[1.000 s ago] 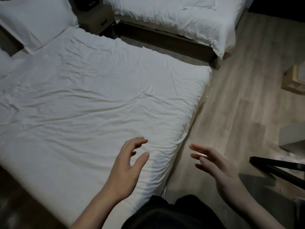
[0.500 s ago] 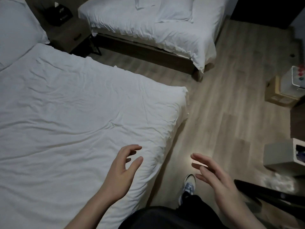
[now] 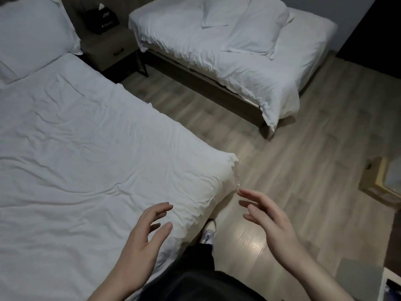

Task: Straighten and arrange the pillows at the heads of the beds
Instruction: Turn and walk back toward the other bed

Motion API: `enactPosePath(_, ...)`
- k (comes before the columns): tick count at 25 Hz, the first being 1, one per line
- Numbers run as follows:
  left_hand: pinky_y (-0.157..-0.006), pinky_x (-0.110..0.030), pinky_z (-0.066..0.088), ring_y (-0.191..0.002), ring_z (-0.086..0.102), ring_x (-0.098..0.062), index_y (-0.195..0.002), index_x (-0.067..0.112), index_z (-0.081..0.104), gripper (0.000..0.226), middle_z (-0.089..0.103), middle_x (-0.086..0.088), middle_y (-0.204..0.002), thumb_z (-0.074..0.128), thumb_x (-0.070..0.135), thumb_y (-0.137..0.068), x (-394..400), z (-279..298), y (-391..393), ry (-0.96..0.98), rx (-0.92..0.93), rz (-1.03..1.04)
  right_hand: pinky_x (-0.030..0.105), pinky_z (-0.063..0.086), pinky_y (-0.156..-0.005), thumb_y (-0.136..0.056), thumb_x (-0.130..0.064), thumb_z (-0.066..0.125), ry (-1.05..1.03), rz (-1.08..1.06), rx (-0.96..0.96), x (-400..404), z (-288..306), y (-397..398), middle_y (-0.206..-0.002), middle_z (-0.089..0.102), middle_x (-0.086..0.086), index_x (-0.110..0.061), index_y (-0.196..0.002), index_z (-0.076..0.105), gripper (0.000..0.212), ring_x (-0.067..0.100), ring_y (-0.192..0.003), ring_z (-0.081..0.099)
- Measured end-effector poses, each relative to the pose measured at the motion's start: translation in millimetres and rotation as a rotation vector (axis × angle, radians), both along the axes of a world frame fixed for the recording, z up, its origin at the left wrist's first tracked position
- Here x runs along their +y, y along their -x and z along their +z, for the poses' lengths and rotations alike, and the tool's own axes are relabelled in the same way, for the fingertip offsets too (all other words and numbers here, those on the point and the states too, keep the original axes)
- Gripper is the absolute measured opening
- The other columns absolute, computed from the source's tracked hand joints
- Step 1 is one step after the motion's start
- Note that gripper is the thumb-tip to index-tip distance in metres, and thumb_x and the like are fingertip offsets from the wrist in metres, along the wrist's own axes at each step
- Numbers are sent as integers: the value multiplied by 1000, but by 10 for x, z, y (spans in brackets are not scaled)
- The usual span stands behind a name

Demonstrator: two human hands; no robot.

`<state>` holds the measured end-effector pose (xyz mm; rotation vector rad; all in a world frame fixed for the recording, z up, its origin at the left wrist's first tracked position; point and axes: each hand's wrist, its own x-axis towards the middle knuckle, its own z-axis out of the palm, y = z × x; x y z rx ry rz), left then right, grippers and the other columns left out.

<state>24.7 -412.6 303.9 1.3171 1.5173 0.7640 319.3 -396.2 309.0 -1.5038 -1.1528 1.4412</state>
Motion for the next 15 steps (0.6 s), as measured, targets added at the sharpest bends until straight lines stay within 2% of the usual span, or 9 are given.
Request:
enactPosePath(5,-105,-26,45,-127,56,4,-129,36,62,29,62,22,-135,56,22,-104,1368,-224,-776,78,-63,-58,52,48,-112,-103,-25,58,96,-123,-22,778,-186,-583,-132,70,-18,-45,-122,72,31,5,-125,64)
enactPosePath(7,-107,-29,45,-127,56,2,-129,35,62,27,62,21,-135,56,25,-105,1989,-283,-1126,97,-71,-139,53,50,-111,-97,-38,59,122,-195,-60,1069,-233,-925,-128,72,-17,-48,-120,72,28,6,-121,67)
enactPosePath(9,-104,-25,45,-128,55,1,-129,35,61,28,61,20,-136,56,34,-101,2534,-270,-1420,49,-46,-200,54,50,-110,-89,-50,59,128,-250,-86,1374,-238,-1259,-127,72,-15,-48,-121,71,35,9,-119,68)
enactPosePath(12,-101,-22,43,-130,55,0,-129,36,60,34,60,18,-136,52,39,-96,3214,-122,-1834,16,-58,-256,50,50,-110,-88,-51,58,103,-280,-72,1893,-157,-1641,-129,72,-15,-46,-124,70,38,10,-120,68)
enactPosePath(15,-102,-25,44,-129,54,0,-126,39,62,26,60,18,-135,56,34,-101,3718,-175,-2207,31,-32,-253,51,50,-110,-94,-42,60,98,-254,-53,2496,-206,-1964,-121,74,-6,-46,-123,72,31,14,-119,68)
